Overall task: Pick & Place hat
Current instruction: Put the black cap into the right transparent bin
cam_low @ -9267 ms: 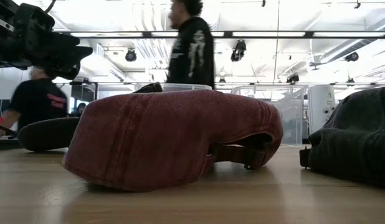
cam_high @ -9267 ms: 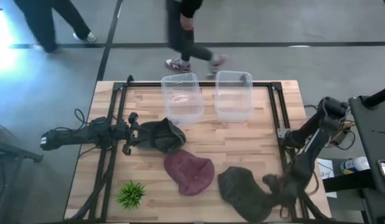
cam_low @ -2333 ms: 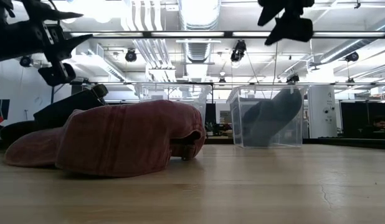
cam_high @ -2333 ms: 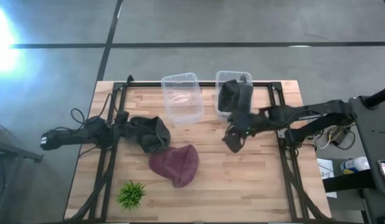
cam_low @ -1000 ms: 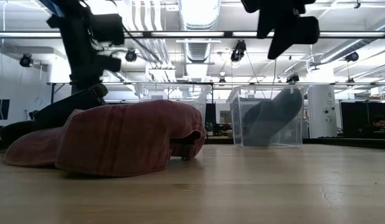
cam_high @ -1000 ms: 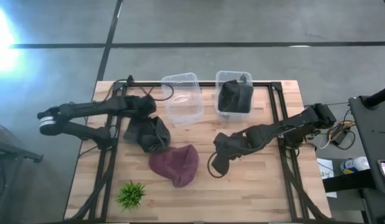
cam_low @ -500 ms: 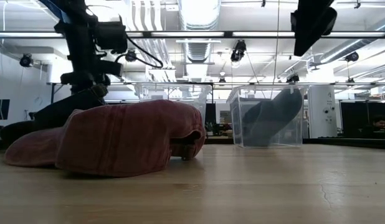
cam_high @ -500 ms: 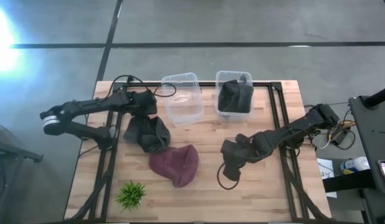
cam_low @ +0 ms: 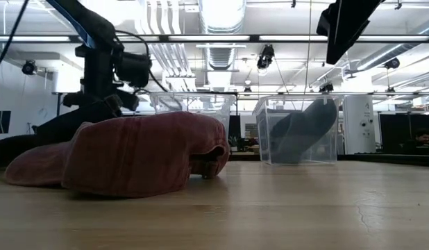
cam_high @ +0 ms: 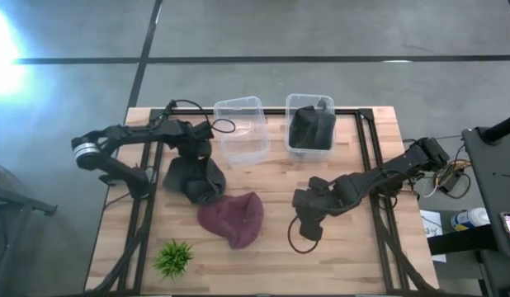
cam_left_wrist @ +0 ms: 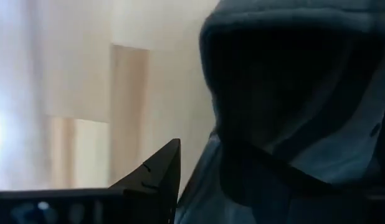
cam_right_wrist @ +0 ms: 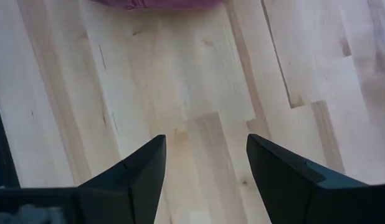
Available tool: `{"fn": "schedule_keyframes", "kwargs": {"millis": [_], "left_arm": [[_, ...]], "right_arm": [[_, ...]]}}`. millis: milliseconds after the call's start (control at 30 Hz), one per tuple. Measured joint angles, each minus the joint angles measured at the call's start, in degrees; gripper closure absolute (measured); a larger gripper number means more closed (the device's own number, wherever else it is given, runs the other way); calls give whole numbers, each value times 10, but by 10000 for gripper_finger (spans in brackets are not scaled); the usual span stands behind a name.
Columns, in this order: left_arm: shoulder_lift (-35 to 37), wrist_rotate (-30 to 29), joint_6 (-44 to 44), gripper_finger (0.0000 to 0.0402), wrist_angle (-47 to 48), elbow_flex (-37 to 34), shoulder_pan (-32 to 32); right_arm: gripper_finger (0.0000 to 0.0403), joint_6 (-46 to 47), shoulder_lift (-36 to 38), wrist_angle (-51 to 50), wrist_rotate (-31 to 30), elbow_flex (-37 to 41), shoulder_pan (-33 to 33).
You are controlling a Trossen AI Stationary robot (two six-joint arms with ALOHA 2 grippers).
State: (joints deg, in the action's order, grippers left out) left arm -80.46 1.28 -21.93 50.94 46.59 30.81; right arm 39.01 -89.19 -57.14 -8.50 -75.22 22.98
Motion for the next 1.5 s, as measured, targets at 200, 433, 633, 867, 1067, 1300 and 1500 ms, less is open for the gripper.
{"fn": "schedule_keyframes", "kwargs": {"millis": [200,433,633,867,1067,1300,1500], "left_arm": [[-25,14,43,292,56,0,0],[34,7,104,390,97,24,-1],[122,-48,173,391,167,125,-18],[190,-40,265,394,239,275,-66],[236,-37,345,394,-12,339,-133],[207,-71,347,395,-306,328,-153],[101,-50,377,395,-430,326,-166]], "right_arm": [[184,-1,0,-12,0,0,0],[184,-2,12,-14,-27,0,0],[184,10,67,-31,-107,0,-4],[184,66,146,-56,-209,0,-4],[184,105,201,-46,-269,0,-8],[184,109,230,-35,-282,0,-24],[184,114,243,-1,-331,0,-25]]}}
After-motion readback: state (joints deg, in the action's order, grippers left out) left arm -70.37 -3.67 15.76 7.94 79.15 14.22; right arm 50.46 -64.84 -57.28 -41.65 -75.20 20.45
